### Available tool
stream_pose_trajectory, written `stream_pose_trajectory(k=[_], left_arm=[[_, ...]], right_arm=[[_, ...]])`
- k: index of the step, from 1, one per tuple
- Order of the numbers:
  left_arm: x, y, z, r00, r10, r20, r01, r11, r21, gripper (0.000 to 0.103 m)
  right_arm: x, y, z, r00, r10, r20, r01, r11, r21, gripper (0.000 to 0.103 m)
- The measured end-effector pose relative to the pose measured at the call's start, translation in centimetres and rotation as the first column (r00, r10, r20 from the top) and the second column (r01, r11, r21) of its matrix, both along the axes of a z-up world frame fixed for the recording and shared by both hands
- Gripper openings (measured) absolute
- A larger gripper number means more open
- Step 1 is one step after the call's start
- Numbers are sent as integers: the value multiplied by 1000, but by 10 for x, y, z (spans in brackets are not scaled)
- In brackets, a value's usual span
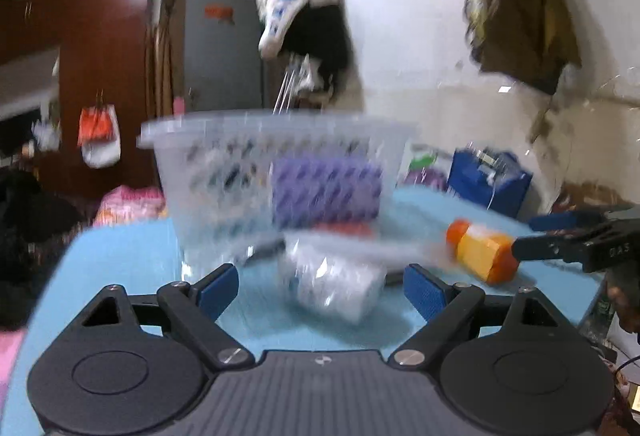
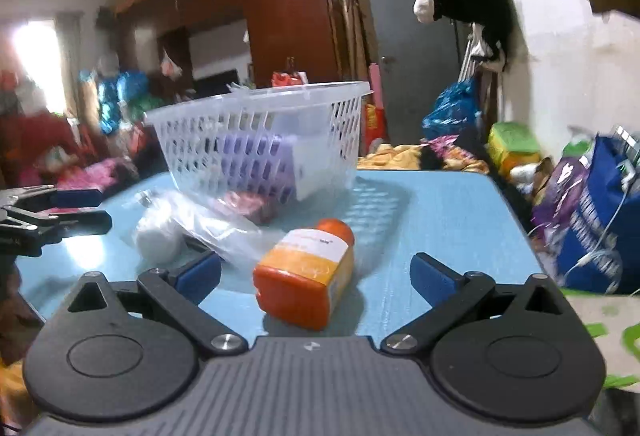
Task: Organize objects
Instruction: 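Grasp the plastic-wrapped roll with the left tool while the right tool grasps the orange bottle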
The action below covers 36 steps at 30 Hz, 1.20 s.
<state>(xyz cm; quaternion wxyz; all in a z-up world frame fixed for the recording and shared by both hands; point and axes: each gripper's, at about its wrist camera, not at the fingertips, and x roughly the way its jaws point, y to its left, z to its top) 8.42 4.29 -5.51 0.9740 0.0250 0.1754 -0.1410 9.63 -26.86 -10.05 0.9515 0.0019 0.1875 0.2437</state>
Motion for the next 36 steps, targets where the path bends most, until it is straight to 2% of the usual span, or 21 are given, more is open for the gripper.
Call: stream_pose_trajectory(k=[3, 5, 8, 13, 15, 18, 20, 21, 22, 23, 28, 36], left_arm=[[9, 0, -6, 997, -43, -63, 43, 999, -11, 92], [14, -4, -7, 994, -45, -102, 46, 999, 14, 92], [21, -13, -2, 993, -30, -111, 36, 998, 54, 92], [46, -26, 0, 981, -38, -188, 62, 991, 120, 92], [50, -27, 1, 982, -38, -183, 61, 991, 122, 92], [59, -31, 0, 979, -39, -199, 69, 987, 147, 92], [66, -35, -2, 977, -24, -214, 61, 984, 168, 92], [68, -36, -3, 974, -18, -226, 58, 984, 171, 87], [67, -36, -3, 974, -23, -226, 62, 984, 166, 81], [65, -36, -2, 975, -26, -220, 63, 984, 165, 81], [51, -34, 2, 985, -15, -171, 41, 988, 151, 81], [0, -30, 12, 998, -45, -52, 50, 994, 100, 81]], right_arm=[[12, 5, -1, 999, 11, -32, -11, 1000, 2, 103], [18, 8, -2, 998, 21, -58, -21, 1000, 1, 103], [17, 5, -6, 998, 22, -65, -22, 1000, 14, 103], [17, 10, -8, 998, 20, -60, -20, 1000, -8, 101], [19, 14, -9, 998, 20, -53, -22, 999, -34, 97], [24, 15, -11, 997, 30, -70, -31, 999, -24, 90], [26, 17, -14, 996, 29, -82, -32, 999, -36, 77], [27, 16, -15, 996, 28, -86, -31, 999, -33, 72], [27, 15, -16, 996, 22, -85, -25, 999, -33, 65], [27, 15, -16, 997, 14, -77, -17, 999, -38, 62], [23, 9, -15, 999, 5, -51, -7, 1000, -26, 60], [12, -15, -1, 1000, -10, 12, 10, 1000, 6, 58]])
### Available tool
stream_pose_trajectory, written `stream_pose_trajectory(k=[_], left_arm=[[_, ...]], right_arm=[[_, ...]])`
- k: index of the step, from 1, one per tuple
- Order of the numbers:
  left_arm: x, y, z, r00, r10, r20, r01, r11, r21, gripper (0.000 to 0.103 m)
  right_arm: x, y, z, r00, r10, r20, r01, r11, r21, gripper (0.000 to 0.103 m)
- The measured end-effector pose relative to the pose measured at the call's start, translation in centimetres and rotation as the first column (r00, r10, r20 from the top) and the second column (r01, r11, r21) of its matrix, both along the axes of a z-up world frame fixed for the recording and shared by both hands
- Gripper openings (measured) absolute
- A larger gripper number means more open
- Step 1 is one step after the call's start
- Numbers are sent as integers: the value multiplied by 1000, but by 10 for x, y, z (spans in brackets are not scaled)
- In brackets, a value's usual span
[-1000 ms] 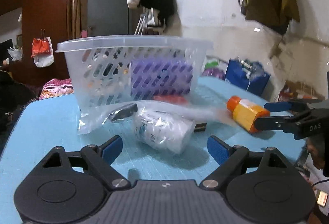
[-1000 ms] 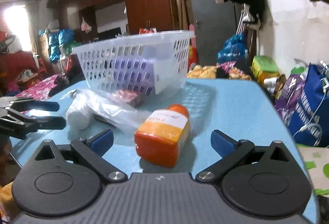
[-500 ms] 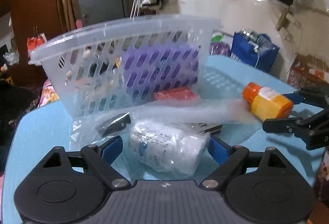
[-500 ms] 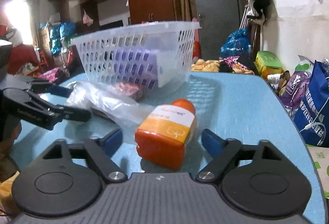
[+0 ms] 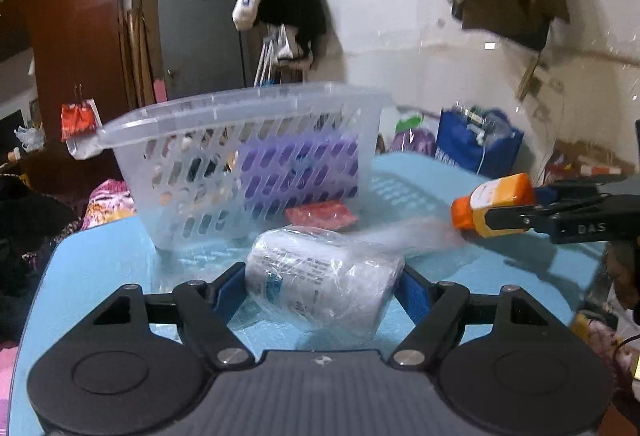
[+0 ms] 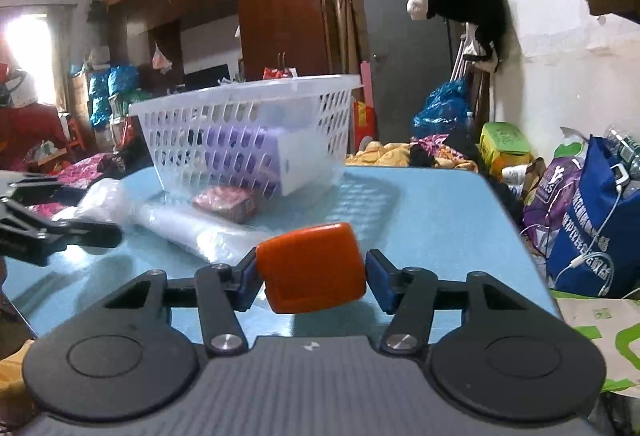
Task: Organize objects
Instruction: 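Grasp the plastic-wrapped roll with the left tool while the right tool grasps the orange bottle, then lower the roll with the left tool while the right tool lowers the bottle into the basket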
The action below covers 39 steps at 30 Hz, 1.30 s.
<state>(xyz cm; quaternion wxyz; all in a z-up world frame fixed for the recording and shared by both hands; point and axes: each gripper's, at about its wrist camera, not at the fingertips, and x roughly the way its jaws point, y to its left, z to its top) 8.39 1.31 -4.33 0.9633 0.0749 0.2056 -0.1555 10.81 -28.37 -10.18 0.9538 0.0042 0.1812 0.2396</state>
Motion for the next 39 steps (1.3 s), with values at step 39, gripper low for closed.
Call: stream_pose_trajectory(k=[39], left_arm=[[116, 39, 136, 969, 216, 123, -196, 969, -153, 81]], right_arm=[[101, 80, 138, 975, 88, 202, -101, 994, 51, 57]])
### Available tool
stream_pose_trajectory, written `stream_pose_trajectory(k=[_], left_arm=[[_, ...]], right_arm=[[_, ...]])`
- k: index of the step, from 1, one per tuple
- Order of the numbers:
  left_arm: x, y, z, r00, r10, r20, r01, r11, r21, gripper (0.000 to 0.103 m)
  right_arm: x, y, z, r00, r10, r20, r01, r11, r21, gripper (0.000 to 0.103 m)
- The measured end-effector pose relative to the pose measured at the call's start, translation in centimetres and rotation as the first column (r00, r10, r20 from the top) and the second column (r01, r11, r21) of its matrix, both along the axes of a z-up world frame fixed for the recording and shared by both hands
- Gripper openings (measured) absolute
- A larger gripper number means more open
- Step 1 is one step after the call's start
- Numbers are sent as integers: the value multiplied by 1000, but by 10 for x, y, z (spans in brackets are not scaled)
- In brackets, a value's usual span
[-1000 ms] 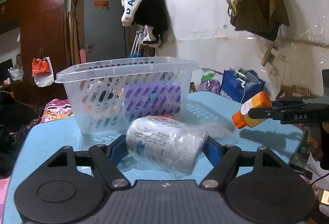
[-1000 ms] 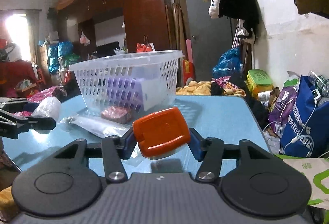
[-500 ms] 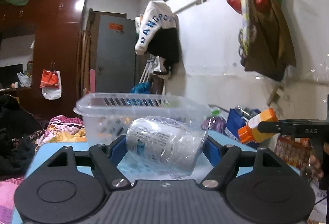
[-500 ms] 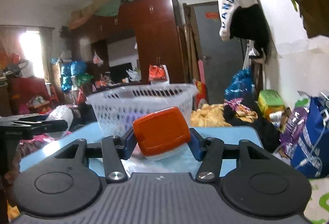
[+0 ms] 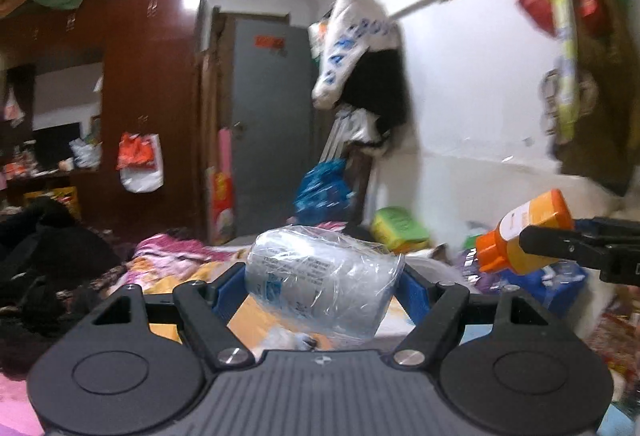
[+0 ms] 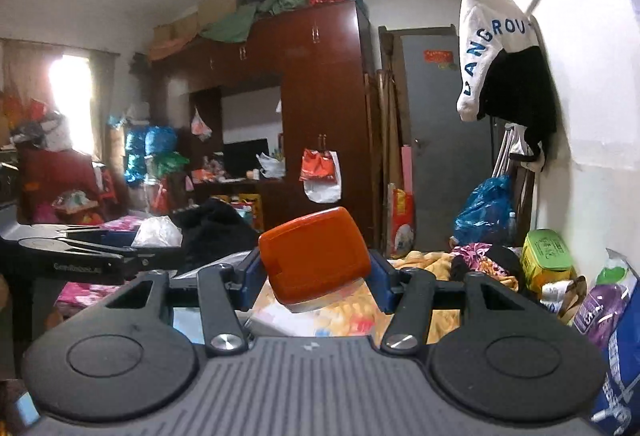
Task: Organize objects
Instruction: 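Lower the roll with the left tool while the right tool lowers the bottle into the basket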
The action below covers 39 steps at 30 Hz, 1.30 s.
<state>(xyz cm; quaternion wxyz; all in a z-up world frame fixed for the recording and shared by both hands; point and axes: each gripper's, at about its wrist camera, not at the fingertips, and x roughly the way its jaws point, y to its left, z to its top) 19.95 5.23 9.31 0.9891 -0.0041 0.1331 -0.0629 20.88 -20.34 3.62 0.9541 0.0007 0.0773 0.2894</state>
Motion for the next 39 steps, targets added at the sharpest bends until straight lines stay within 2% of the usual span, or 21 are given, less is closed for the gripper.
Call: stream_pose_trajectory(k=[5, 7, 10, 14, 17, 21, 22, 23, 25, 26, 28, 31, 35, 39], left_arm=[[43, -3, -12, 995, 49, -89, -46, 998, 43, 81], [54, -3, -19, 990, 59, -126, -54, 998, 44, 81], [59, 0, -30, 987, 74, -143, -69, 997, 41, 81], [60, 0, -36, 986, 67, -153, -60, 997, 48, 81], [61, 1, -35, 985, 70, -154, -66, 997, 34, 81], [65, 1, -43, 983, 45, -178, -39, 999, 32, 81], [68, 0, -46, 980, 42, -194, -36, 999, 36, 84], [70, 1, -50, 977, 42, -207, -35, 999, 39, 87], [72, -1, -55, 974, 48, -222, -37, 998, 51, 94], [70, -2, -57, 973, 49, -225, -36, 997, 64, 95], [64, -5, -56, 975, 54, -217, -34, 995, 95, 98], [46, -6, -45, 986, 82, -147, -66, 992, 110, 99], [9, -2, -27, 997, 68, -42, -64, 994, 85, 103], [-35, 8, -34, 1000, 16, -19, -15, 999, 33, 103]], right_arm=[[39, 23, -19, 997, -74, -24, 72, 994, -78, 57], [51, 26, -27, 994, -96, -50, 92, 993, -76, 57], [59, 26, -33, 992, -89, -88, 85, 995, -52, 57], [57, 34, -39, 989, -123, -78, 115, 989, -97, 57], [56, 36, -41, 990, -108, -88, 99, 990, -102, 57], [61, 40, -49, 983, -127, -131, 110, 986, -127, 59], [68, 40, -48, 982, -135, -133, 118, 984, -133, 68], [68, 41, -49, 981, -145, -129, 126, 982, -143, 85], [63, 40, -49, 979, -173, -112, 155, 976, -152, 99], [60, 39, -47, 979, -173, -110, 156, 977, -147, 100], [56, 36, -40, 979, -162, -127, 143, 979, -148, 101], [40, 28, -27, 983, -171, -64, 160, 977, -139, 103], [14, 4, -12, 990, -133, -55, 128, 988, -81, 103], [-25, -31, -24, 995, -57, -80, 57, 998, 0, 103]])
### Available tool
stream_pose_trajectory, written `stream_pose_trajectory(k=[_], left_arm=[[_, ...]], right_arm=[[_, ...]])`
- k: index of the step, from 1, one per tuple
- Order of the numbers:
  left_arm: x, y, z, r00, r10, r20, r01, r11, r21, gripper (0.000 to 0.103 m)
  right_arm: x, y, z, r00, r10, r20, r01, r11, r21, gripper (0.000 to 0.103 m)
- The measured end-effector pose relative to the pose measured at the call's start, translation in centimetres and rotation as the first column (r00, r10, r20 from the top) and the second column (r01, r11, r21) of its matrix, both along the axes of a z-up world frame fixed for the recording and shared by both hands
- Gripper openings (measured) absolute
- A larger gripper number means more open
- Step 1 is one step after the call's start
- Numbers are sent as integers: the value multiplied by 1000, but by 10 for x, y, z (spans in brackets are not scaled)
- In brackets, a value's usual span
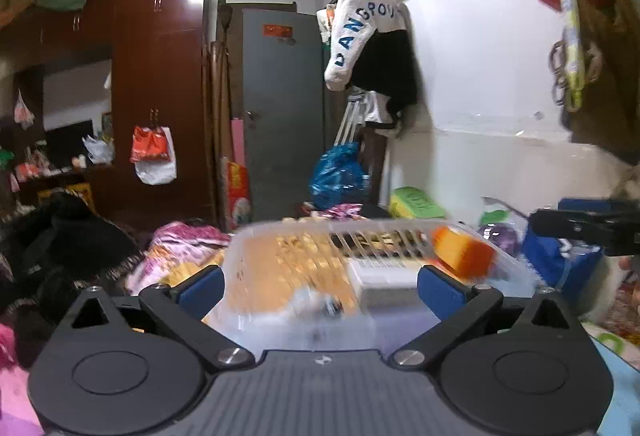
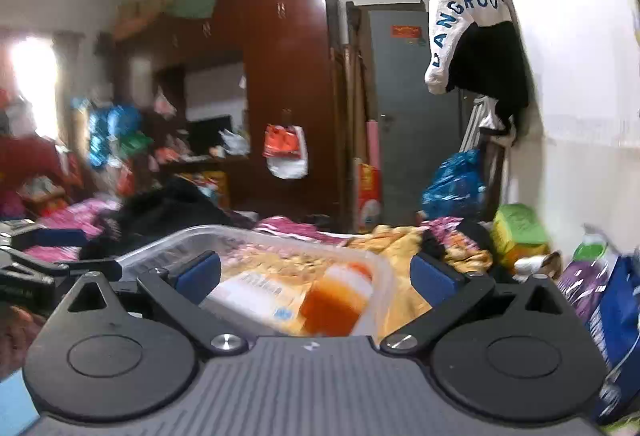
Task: Organize objects
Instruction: 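Lower the roll with the left tool while the right tool lowers the bottle into the basket, then grasp the clear plastic bag on the table with both tools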
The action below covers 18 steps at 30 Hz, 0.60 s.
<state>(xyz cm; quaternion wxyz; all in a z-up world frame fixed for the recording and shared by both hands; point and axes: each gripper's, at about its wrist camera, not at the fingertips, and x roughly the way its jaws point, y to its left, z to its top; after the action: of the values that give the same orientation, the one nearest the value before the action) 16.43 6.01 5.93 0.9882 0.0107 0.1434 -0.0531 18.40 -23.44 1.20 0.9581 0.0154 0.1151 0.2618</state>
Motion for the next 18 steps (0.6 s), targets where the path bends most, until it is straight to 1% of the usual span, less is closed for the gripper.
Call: stream_pose_trajectory(k=[1, 3, 5, 8, 9, 11, 13, 15, 18], left_arm=[[-11, 3, -6, 1000, -14, -9, 14, 1000, -15, 103], [-26, 5, -24, 998, -40, -54, 38, 999, -27, 103], [-36, 8, -45, 994, -48, -95, 46, 999, -28, 103], [-30, 10, -71, 982, -50, -181, 45, 999, -29, 103], [-26, 11, -78, 977, -56, -205, 50, 998, -31, 103], [-18, 14, -91, 966, -59, -252, 55, 998, -22, 103], [-15, 21, -100, 958, -60, -280, 58, 998, -17, 103], [-12, 26, -108, 947, -82, -310, 78, 997, -26, 103], [-6, 25, -114, 931, -113, -346, 112, 993, -23, 103]], right_arm=[[-8, -7, -8, 1000, 13, -15, -13, 1000, 2, 103], [-21, -20, -33, 998, 36, -60, -36, 999, -2, 103], [-26, -24, -56, 991, 53, -122, -58, 997, -42, 103], [-29, -29, -89, 976, 74, -204, -86, 995, -50, 103], [-28, -29, -94, 971, 86, -222, -99, 994, -48, 103], [-26, -26, -99, 968, 106, -226, -121, 991, -53, 103], [-25, -17, -101, 968, 115, -223, -139, 986, -93, 103], [-23, -5, -103, 965, 136, -225, -170, 976, -137, 102], [-26, 5, -110, 956, 178, -235, -220, 962, -163, 99]])
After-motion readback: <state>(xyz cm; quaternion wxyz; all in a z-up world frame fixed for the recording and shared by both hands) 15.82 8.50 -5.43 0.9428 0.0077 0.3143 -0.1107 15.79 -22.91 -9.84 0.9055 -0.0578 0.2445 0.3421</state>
